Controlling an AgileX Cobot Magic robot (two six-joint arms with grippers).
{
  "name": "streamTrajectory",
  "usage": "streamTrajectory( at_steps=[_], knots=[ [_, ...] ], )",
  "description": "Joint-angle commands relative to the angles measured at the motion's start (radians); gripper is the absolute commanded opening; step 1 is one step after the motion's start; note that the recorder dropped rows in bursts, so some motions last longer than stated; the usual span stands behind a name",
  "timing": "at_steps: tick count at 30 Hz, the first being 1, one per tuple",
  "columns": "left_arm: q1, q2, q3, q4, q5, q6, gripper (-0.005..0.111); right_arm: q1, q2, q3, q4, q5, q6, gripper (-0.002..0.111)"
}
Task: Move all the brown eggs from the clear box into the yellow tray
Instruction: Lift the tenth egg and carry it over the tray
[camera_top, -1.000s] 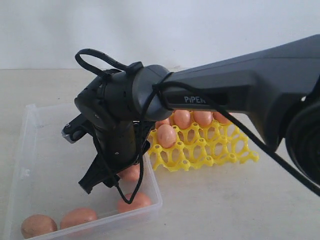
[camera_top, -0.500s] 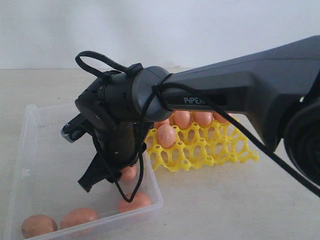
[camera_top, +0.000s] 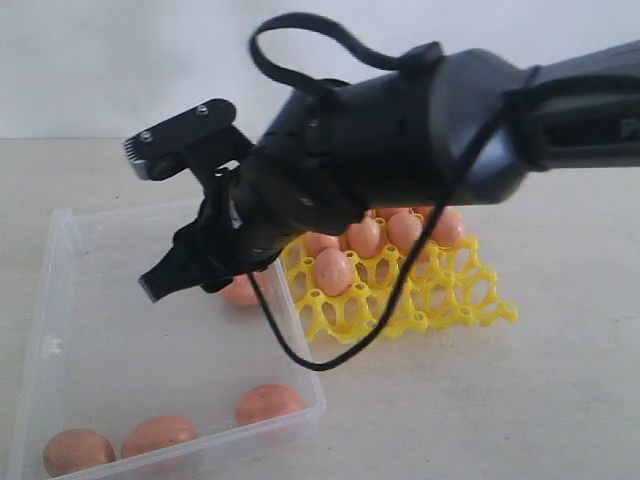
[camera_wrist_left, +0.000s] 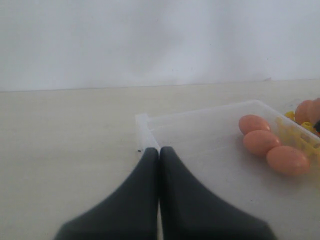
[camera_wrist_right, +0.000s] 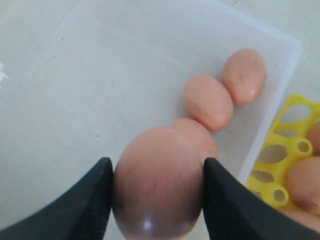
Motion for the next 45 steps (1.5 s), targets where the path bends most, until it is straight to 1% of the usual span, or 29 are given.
streamTrajectory(
  at_steps=[1,4,8,11,14,16,17,20,23,26,30,33,37,39,41,44,45],
  knots=[
    [-0.004,-0.003,-0.003,-0.005,-0.001,0.001,-0.004,-0.085,-0.106,0.166,0.016,-0.229,-0.009,0.001],
    [-0.004,-0.003,-0.003,-0.005,-0.001,0.001,-0.004,-0.141,-0.167,0.253,0.044,-0.313,-0.054,0.001],
    [-0.004,-0.003,-0.003,-0.005,-0.001,0.001,-0.004,-0.213,-0.227,0.361,0.099,-0.409,-0.221,0.001],
    [-0.004,-0.003,-0.003,-0.005,-0.001,0.001,-0.004,-0.268,-0.259,0.431,0.192,-0.487,-0.338,0.001],
    [-0.004,-0.003,-0.003,-0.005,-0.001,0.001,-0.004,-0.321,-0.265,0.488,0.296,-0.511,-0.404,0.001],
    [-0.004,-0.003,-0.003,-0.005,-0.001,0.001,-0.004,-0.338,-0.261,0.524,0.354,-0.537,-0.464,0.001],
    [-0.004,-0.003,-0.003,-0.005,-0.001,0.001,-0.004,-0.341,-0.261,0.543,0.401,-0.568,-0.524,0.001],
    [-0.004,-0.003,-0.003,-0.005,-0.001,0.001,-0.004,-0.341,-0.261,0.589,0.556,-0.694,-0.672,0.001],
    [-0.004,-0.003,-0.003,-0.005,-0.001,0.001,-0.004,-0.341,-0.261,0.61,0.677,-0.763,-0.74,0.001],
    [-0.004,-0.003,-0.003,-0.005,-0.001,0.001,-0.004,-0.341,-0.261,0.61,0.711,-0.769,-0.749,0.001],
    [-0.004,-0.003,-0.003,-0.005,-0.001,0.001,-0.004,-0.341,-0.261,0.61,0.855,-0.768,-0.825,0.001],
    [-0.004,-0.003,-0.003,-0.005,-0.001,0.001,-0.004,-0.341,-0.261,0.608,0.91,-0.75,-0.875,0.001],
    [-0.004,-0.003,-0.003,-0.005,-0.001,0.001,-0.004,-0.336,-0.261,0.606,0.912,-0.688,-0.9,0.001],
    [-0.004,-0.003,-0.003,-0.005,-0.001,0.001,-0.004,-0.316,-0.259,0.604,0.919,-0.653,-0.937,0.001],
    [-0.004,-0.003,-0.003,-0.005,-0.001,0.001,-0.004,-0.296,-0.251,0.589,0.965,-0.638,-0.985,0.001],
    [-0.004,-0.003,-0.003,-0.005,-0.001,0.001,-0.004,-0.291,-0.188,0.53,0.98,-0.565,-0.993,0.001],
    [-0.004,-0.003,-0.003,-0.005,-0.001,0.001,-0.004,-0.291,-0.178,0.526,0.98,-0.565,-0.993,0.001]
  ],
)
